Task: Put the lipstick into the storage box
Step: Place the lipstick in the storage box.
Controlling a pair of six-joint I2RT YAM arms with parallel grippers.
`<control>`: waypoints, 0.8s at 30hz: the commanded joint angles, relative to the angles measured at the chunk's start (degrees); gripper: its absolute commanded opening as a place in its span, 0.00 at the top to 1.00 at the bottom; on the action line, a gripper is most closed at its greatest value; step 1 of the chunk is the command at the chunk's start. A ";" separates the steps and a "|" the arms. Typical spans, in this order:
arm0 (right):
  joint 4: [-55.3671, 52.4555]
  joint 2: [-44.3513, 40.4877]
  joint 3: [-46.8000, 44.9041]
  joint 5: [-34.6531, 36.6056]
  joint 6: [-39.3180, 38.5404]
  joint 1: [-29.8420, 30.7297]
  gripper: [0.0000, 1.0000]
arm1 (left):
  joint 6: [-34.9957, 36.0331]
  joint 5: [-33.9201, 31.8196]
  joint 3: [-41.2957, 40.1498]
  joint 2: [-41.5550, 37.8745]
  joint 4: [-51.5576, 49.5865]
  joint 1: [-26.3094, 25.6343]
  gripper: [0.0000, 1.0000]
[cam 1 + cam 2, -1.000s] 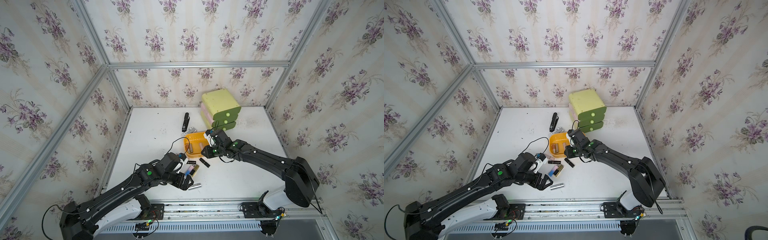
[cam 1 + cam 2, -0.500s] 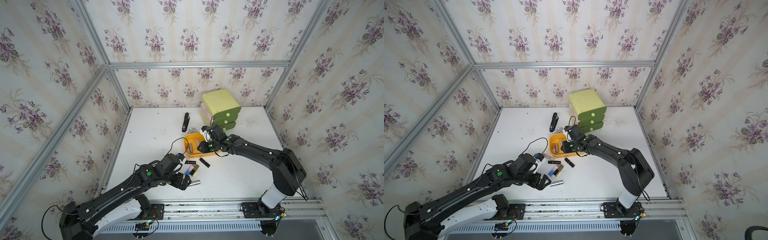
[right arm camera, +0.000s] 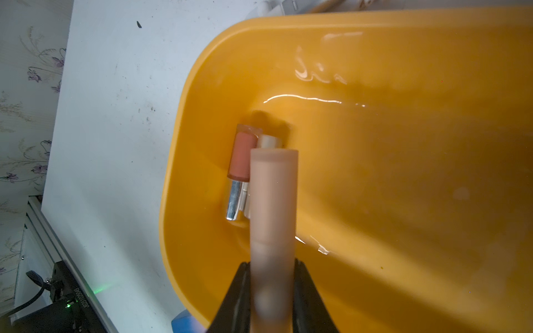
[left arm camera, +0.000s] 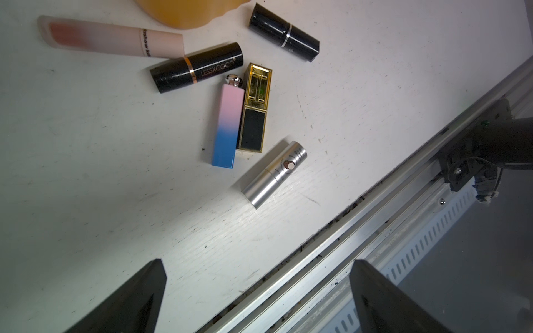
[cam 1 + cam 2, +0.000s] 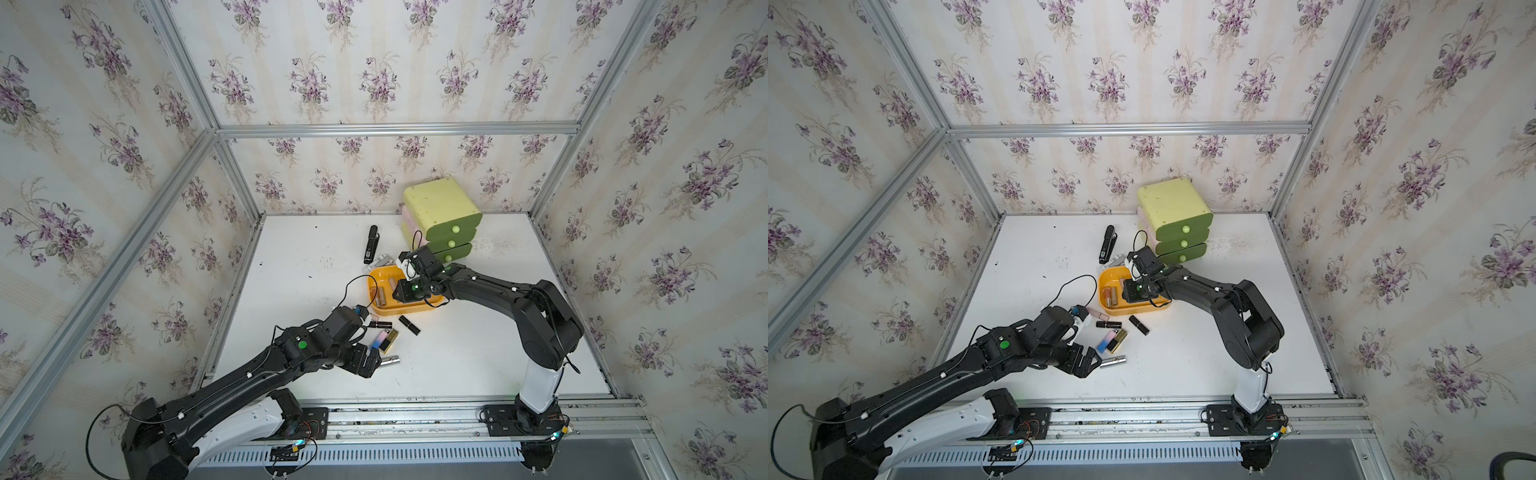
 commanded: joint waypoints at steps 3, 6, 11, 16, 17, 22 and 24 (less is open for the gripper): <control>1.64 2.40 1.41 -1.30 -0.77 -0.31 0.81 | 1.01 -1.12 0.51 1.45 0.30 0.09 0.00; 1.92 3.40 1.86 -1.60 -0.86 -0.48 0.81 | 1.23 -1.16 0.75 2.18 0.67 0.17 0.00; 2.65 4.99 2.33 -2.18 -0.81 -0.82 0.80 | 1.70 -0.79 0.91 3.73 1.56 0.41 0.00; 3.04 6.84 3.20 -2.70 -0.39 -1.02 0.80 | 2.31 -0.15 1.17 5.26 2.70 0.57 0.00; 3.04 7.24 3.46 -2.73 -0.42 -1.09 0.80 | 2.48 0.00 1.28 5.45 2.79 0.61 0.00; 3.13 8.42 4.46 -2.79 -0.30 -1.44 0.78 | 3.10 0.77 1.56 6.41 3.61 1.29 0.00; 3.26 8.68 4.52 -2.90 -0.20 -1.62 0.77 | 3.24 1.28 1.52 6.68 3.96 1.64 0.00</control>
